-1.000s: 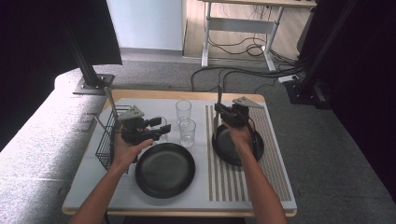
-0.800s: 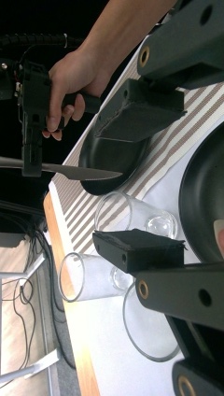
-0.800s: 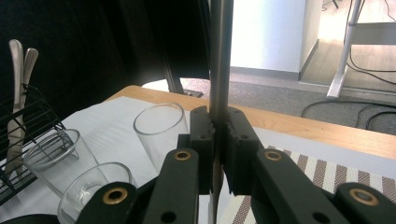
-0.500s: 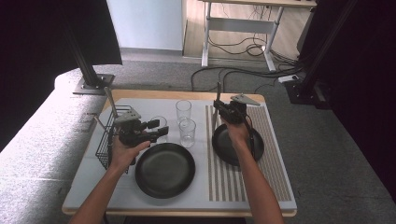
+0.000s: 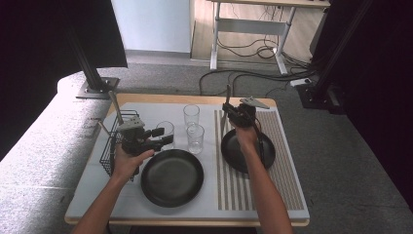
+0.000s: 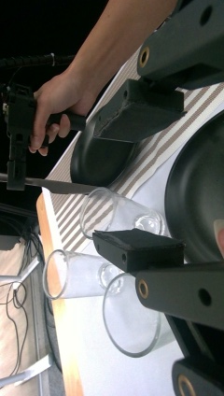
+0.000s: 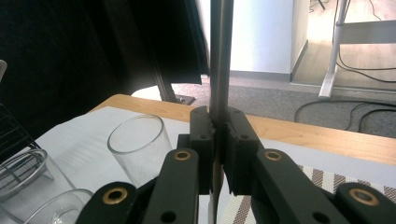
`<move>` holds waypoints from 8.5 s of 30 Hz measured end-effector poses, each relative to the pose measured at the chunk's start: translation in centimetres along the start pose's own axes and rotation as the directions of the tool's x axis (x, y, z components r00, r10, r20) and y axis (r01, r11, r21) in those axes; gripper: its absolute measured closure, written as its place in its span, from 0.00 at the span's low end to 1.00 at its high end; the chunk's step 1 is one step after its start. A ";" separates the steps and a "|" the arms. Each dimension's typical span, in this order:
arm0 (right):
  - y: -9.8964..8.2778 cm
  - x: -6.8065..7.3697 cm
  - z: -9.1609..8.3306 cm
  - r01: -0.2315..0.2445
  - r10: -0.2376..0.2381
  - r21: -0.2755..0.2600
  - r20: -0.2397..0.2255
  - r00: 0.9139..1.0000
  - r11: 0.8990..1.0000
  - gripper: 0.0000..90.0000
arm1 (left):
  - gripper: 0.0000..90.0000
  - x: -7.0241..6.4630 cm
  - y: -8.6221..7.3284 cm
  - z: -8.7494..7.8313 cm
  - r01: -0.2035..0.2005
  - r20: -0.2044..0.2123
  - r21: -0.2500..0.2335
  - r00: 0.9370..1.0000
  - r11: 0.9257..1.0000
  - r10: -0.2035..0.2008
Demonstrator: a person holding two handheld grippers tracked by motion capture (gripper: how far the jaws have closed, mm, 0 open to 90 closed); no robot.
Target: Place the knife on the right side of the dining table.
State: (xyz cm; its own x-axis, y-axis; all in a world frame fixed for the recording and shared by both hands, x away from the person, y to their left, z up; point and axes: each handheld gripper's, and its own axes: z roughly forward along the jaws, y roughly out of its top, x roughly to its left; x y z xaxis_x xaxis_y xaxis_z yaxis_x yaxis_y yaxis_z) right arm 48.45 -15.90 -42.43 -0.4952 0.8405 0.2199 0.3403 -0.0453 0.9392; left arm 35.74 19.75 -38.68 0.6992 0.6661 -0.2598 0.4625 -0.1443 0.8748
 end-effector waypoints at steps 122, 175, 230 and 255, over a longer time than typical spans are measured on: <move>-1.1 -6.4 2.0 -0.063 0.065 -0.028 0.081 0.995 0.998 0.88 | 0.49 0.3 -2.6 -0.3 0.007 0.049 -0.007 0.999 1.000 -0.006; -3.4 -10.3 1.5 -0.127 0.126 -0.010 0.254 0.959 0.992 0.74 | 0.49 0.0 -3.1 -0.7 -0.018 0.068 -0.012 0.998 1.000 0.019; -5.9 -13.1 0.7 -0.295 0.257 0.058 0.351 0.900 0.954 0.61 | 0.49 -0.3 -3.8 -0.9 -0.028 0.051 -0.011 0.998 1.000 0.029; -6.4 -13.6 0.9 -0.344 0.291 0.078 0.378 0.879 0.936 0.58 | 0.49 -0.4 -3.7 -0.8 -0.031 0.053 -0.007 0.998 0.999 0.032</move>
State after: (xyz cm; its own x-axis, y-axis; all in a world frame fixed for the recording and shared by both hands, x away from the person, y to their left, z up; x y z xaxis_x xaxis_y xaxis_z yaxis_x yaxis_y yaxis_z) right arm 53.71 -26.59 -51.71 -0.0340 0.9295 0.3673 0.5514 -0.2891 0.7825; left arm 33.27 20.61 -41.46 0.7414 0.6215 -0.2533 0.4365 -0.1599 0.8854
